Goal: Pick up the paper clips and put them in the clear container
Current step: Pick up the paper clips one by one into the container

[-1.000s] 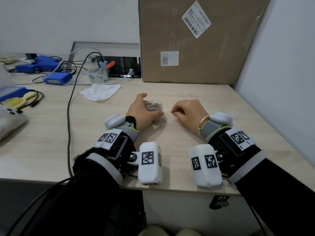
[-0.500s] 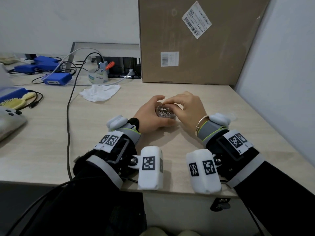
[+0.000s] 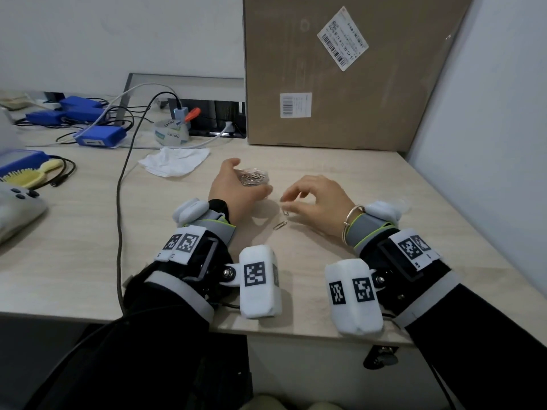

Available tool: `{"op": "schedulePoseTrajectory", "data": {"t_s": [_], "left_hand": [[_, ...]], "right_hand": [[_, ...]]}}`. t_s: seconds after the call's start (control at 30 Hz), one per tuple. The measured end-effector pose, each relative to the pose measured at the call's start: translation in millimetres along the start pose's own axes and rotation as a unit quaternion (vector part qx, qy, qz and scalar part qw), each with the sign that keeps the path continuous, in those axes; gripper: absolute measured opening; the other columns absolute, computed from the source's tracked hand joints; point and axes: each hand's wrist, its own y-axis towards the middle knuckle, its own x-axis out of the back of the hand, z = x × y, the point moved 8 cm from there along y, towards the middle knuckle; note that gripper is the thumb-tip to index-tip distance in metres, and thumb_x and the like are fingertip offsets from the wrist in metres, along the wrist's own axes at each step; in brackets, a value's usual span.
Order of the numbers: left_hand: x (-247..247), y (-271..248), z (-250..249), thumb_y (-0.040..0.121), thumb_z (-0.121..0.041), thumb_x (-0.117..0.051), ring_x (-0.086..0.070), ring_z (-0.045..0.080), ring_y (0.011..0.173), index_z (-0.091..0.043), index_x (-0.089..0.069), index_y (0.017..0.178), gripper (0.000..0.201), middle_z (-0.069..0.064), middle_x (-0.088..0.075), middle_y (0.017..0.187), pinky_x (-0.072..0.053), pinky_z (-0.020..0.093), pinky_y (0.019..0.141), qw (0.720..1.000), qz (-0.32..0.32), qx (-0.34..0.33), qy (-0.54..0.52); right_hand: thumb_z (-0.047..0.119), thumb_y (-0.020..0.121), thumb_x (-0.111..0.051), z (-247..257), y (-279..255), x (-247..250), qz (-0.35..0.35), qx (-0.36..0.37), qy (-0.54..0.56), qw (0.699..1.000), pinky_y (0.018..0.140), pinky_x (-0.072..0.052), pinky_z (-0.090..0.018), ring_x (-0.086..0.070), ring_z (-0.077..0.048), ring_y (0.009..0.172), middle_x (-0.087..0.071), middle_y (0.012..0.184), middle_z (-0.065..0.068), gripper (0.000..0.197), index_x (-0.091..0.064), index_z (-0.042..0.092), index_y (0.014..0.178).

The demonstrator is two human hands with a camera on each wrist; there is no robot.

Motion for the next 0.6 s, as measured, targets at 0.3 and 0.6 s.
{"op": "schedulePoseTrajectory", "data": {"t_s": [0.3,0.6], "left_hand": [[-3.5,0.7,-1.4,0.071,-0.028,-0.079,-0.053,0.02,0.114,-0.015,-0.032,0.141,0.085,0.002,-0.052,0.117,-0.041,0.026,0.094,0.999,0.009,-0.007,0.031],[0.3,2.0,1.9,0.071,-0.029,-0.078,-0.054,0.023,0.116,-0.016,-0.032,0.141,0.085,0.006,-0.053,0.127,-0.043,0.028,0.095,1.0,-0.005,0.004,0.024]], "right_hand": [[0.025,0.08,-0.066,1.6,-3.1,-36.4,0.169,0.004,-0.112,0.979,0.092,-0.04,-0.042,-0.05,-0.023,0.097,-0.061,0.097,-0.006,0.011,-0.064,0.017,0.086],[0.011,0.083,-0.063,-6.4,2.7,-10.3,0.048,-0.028,-0.048,0.997,0.069,-0.033,-0.019,-0.052,-0.016,0.078,-0.067,0.09,-0.011,0.006,-0.062,0.006,0.087]]}}
